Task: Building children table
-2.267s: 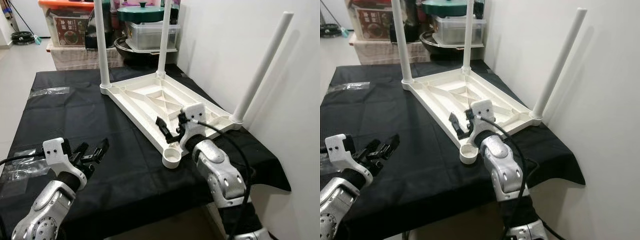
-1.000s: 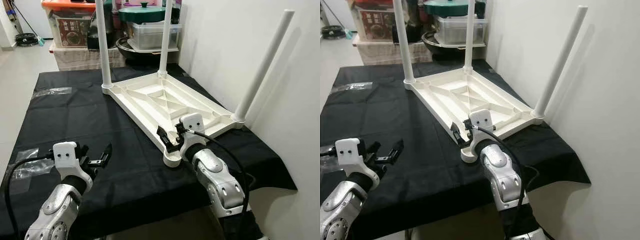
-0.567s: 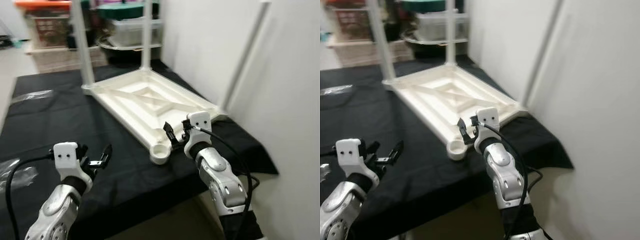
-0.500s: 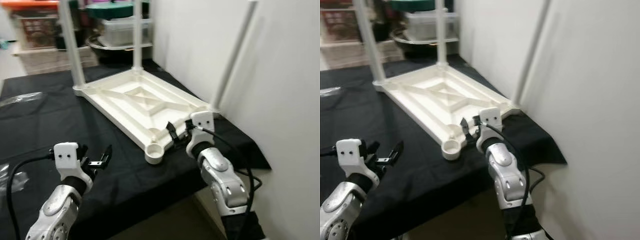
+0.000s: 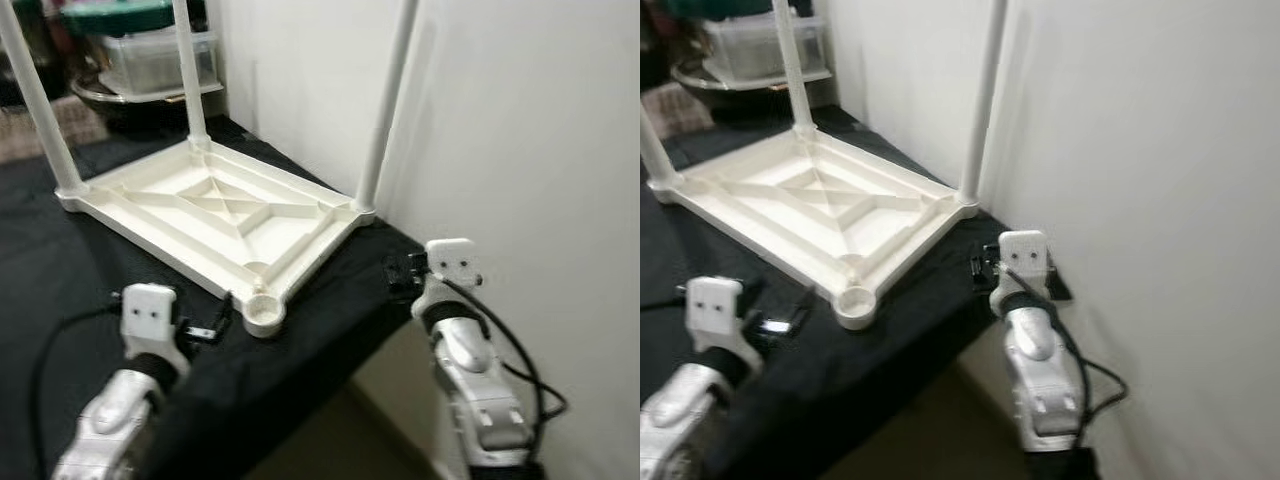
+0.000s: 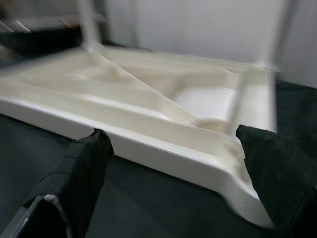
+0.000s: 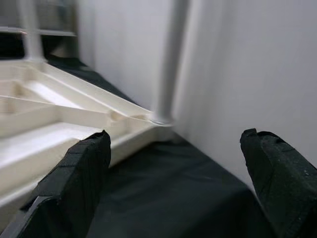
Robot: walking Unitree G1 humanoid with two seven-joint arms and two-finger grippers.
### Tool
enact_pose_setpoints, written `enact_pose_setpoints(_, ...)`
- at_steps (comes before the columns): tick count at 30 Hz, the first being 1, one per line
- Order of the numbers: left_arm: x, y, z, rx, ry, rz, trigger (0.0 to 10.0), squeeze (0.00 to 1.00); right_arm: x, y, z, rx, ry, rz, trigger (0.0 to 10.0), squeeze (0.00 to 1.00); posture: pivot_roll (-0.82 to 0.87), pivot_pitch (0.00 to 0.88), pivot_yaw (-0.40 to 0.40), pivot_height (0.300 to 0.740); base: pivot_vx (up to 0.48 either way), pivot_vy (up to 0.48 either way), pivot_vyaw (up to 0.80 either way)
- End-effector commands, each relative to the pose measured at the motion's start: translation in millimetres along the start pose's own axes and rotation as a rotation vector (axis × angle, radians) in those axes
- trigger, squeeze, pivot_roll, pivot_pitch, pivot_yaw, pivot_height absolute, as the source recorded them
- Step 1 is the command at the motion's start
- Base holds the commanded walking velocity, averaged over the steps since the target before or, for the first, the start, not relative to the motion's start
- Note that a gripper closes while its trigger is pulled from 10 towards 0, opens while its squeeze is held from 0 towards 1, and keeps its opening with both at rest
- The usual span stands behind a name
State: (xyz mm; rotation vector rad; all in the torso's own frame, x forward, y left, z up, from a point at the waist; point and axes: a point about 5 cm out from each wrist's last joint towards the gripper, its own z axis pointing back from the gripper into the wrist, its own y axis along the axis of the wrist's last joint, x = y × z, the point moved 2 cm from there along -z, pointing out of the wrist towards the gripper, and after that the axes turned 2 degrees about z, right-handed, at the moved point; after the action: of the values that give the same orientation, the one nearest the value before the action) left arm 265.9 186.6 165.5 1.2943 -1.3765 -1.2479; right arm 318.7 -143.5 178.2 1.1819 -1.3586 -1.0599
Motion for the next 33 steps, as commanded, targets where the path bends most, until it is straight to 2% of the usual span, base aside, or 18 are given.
enact_pose_setpoints(1,-3.0,22.3,-3.6,0.109,0.030,-0.174,10.0,0.00,2.7,12.3,2.1,0.072,-0.018,-0.035,10.0,0.00,0.00,0.000,-0.045,0.740,0.000,0.000,-0.80)
enact_pose_setpoints(2,-4.1,27.2,-4.5,0.135,0.038,-0.235,10.0,0.00,2.5,14.5,2.4,0.086,-0.019,-0.046,10.0,0.00,0.00,0.000,-0.045,0.740,0.000,0.000,-0.80)
enact_pose_setpoints(5,-3.3,30.9,-5.6,0.153,0.034,-0.253,10.0,0.00,2.6,17.4,2.7,0.105,-0.025,-0.057,10.0,0.00,0.00,0.000,-0.044,0.740,0.000,0.000,-0.80)
enact_pose_setpoints(8,0.3,27.5,-5.7,0.140,0.011,-0.226,10.0,0.00,3.7,20.3,3.2,0.123,-0.040,-0.066,10.0,0.00,-0.01,0.000,-0.041,0.740,0.000,0.000,-0.80)
enact_pose_setpoints(13,6.1,15.3,-1.2,0.086,-0.005,-0.119,10.0,0.00,8.8,16.3,5.3,0.107,-0.070,0.004,10.0,0.00,-0.01,0.000,-0.039,0.740,0.000,0.000,-0.80)
enact_pose_setpoints(19,12.3,8.2,4.3,0.061,-0.038,-0.100,10.0,0.00,5.0,3.9,7.3,0.053,-0.038,0.070,10.0,0.00,-0.01,0.000,-0.039,0.740,0.000,0.000,-0.80)
enact_pose_setpoints(23,13.1,7.4,5.3,0.060,-0.041,-0.102,10.0,0.00,4.5,1.9,7.9,0.043,-0.030,0.082,10.0,0.00,-0.01,0.000,-0.039,0.740,0.000,0.000,-0.80)
enact_pose_setpoints(24,15.4,4.8,7.3,0.051,-0.051,-0.113,10.0,0.00,4.4,-4.0,9.7,0.018,-0.016,0.115,10.0,0.00,-0.02,0.000,-0.038,0.740,0.000,0.000,-0.80)
enact_pose_setpoints(33,19.4,-6.2,15.6,0.007,-0.057,-0.128,10.0,0.00,12.4,-24.0,20.6,-0.107,0.048,0.224,10.0,0.00,-0.03,0.000,-0.039,0.740,0.000,0.000,-0.80)
